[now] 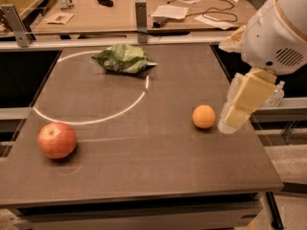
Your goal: Pick apple
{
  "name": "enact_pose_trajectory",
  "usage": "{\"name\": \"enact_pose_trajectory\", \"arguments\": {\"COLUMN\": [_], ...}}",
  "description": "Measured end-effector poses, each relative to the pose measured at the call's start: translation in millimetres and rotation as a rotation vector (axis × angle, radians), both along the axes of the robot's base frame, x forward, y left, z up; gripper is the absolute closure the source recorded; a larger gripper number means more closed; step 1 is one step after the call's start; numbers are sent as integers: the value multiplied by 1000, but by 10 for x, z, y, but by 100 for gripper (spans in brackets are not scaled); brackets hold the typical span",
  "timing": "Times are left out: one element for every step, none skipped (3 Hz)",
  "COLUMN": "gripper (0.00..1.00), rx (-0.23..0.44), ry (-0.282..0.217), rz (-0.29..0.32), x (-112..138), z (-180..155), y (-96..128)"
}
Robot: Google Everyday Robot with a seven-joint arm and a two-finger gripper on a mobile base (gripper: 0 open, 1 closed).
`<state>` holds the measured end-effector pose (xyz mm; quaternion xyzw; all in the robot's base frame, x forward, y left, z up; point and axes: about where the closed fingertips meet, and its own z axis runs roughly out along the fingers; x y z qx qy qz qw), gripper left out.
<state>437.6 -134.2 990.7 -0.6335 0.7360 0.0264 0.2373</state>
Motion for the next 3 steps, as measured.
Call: {"name": "enact_pose_trajectory", "arguments": {"gripper": [0, 0, 0], "rx": [-2, -2, 35], "ry": [0, 0, 15], "rz": [127, 127, 123], "x": [-83, -83, -78], "z": [-16, -16, -100], "y": [424, 425, 453]}}
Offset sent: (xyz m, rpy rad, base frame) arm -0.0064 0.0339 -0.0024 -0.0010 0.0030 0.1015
